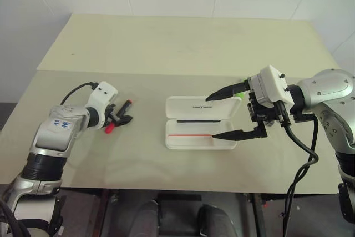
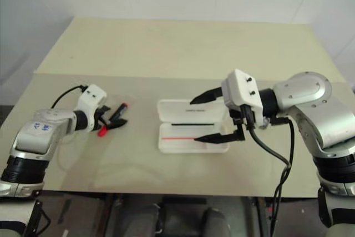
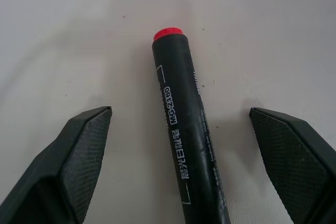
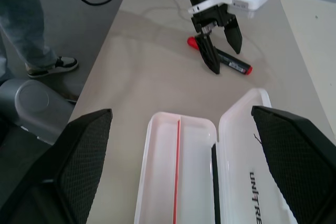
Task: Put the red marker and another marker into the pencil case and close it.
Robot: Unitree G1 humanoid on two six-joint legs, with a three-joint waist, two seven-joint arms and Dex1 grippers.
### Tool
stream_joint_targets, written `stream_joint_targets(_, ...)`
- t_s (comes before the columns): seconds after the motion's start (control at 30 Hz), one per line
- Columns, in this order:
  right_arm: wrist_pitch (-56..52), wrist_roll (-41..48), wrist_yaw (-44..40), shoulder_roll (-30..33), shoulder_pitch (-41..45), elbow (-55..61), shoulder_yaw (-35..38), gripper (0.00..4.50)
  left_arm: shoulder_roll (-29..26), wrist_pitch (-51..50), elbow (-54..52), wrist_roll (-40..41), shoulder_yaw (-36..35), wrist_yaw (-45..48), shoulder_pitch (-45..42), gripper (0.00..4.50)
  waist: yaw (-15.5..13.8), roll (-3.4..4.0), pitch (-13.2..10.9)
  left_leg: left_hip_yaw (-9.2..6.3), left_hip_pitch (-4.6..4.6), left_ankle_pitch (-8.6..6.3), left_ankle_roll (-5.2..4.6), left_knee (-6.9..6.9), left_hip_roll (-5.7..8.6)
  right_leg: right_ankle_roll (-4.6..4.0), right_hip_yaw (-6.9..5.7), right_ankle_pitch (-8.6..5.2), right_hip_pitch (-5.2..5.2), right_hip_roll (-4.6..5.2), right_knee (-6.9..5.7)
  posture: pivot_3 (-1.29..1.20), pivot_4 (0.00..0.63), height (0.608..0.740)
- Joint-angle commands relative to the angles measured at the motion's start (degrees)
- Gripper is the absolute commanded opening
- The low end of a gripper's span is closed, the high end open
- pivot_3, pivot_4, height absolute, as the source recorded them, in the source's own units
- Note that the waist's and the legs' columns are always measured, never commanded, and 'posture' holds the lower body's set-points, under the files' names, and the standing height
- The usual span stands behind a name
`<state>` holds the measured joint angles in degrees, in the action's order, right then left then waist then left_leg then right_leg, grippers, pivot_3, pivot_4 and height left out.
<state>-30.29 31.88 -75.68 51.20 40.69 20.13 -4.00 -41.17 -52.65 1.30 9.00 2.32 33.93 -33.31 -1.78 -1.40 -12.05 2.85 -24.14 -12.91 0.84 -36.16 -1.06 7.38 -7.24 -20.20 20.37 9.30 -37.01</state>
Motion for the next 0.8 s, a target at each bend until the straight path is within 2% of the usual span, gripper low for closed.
stream_joint_targets(0.03, 0.69, 0.02, -0.11, 1.73, -1.32, 1.12, 2.23, 4.50, 1.59, -0.28, 2.26, -2.99, 0.80, -4.29, 0.27, 4.08, -0.11, 0.02, 0.06, 0.00, 0.03, 0.00, 0.00, 0.00, 0.00, 0.00, 0.00, 0.00, -0.02, 0.00, -0.02, 0.00, 0.150, 0.740)
stream_joint_targets(0.07, 0.82, 0.14, -0.23, 1.99, -1.72, 1.23, 2.44, 4.50, 1.83, -0.38, 1.67, -2.89, 0.91, -4.17, 0.50, 3.90, -0.12, 0.04, 0.07, -0.01, 0.05, 0.00, 0.00, -0.01, 0.00, 0.00, 0.00, 0.00, -0.03, 0.01, -0.03, 0.00, 0.150, 0.740)
stream_joint_targets(0.23, 2.65, -0.78, -0.60, 2.93, -3.77, 0.86, 2.50, 4.50, 1.72, -1.00, -0.70, -2.42, 0.49, -3.71, 1.75, 2.20, 0.04, 0.06, 0.10, 0.00, 0.06, 0.01, 0.00, -0.02, 0.00, 0.00, 0.03, 0.00, -0.03, 0.01, -0.06, 0.00, 0.150, 0.740)
stream_joint_targets(0.4, 3.85, -1.76, -0.73, 3.13, -3.90, -0.44, 2.06, 4.50, -1.88, -1.35, -6.21, 0.50, -2.70, 0.45, 2.98, 0.63, 0.47, 0.04, 0.09, 0.01, 0.08, 0.01, 0.00, -0.01, -0.02, -0.01, 0.04, 0.00, -0.01, 0.00, -0.08, 0.00, 0.150, 0.740)
stream_joint_targets(0.57, 4.26, -1.92, -1.66, 3.55, -3.24, -2.02, 2.18, 4.50, -9.34, 0.06, -10.71, 5.21, -8.84, 7.13, 1.44, 0.60, 1.16, -0.09, 0.01, 0.10, -0.07, 0.01, 0.01, 0.13, -0.08, -0.02, 0.09, 0.01, 0.16, -0.07, -0.08, 0.00, 0.150, 0.740)
stream_joint_targets(0.7, 3.79, -1.70, -2.34, 3.89, -1.95, -2.96, 2.39, 4.50, -16.85, 1.76, -16.72, 13.55, -15.49, 17.37, -2.98, 0.60, 1.10, -0.29, -0.12, 0.10, -0.15, -0.01, 0.00, 0.13, -0.08, -0.02, 0.07, 0.01, 0.19, -0.06, -0.02, 0.00, 0.150, 0.740)
stream_joint_targets(0.8, 3.28, -0.84, -3.11, 4.44, -1.72, -3.16, 3.19, 4.50, -19.46, 1.13, -26.34, 21.10, -14.55, 24.85, -1.82, 0.60, 0.83, -0.26, -0.12, 0.13, -0.14, -0.07, -0.02, 0.13, -0.05, 0.01, 0.09, 0.02, 0.13, -0.03, 0.07, 0.00, 0.150, 0.740)
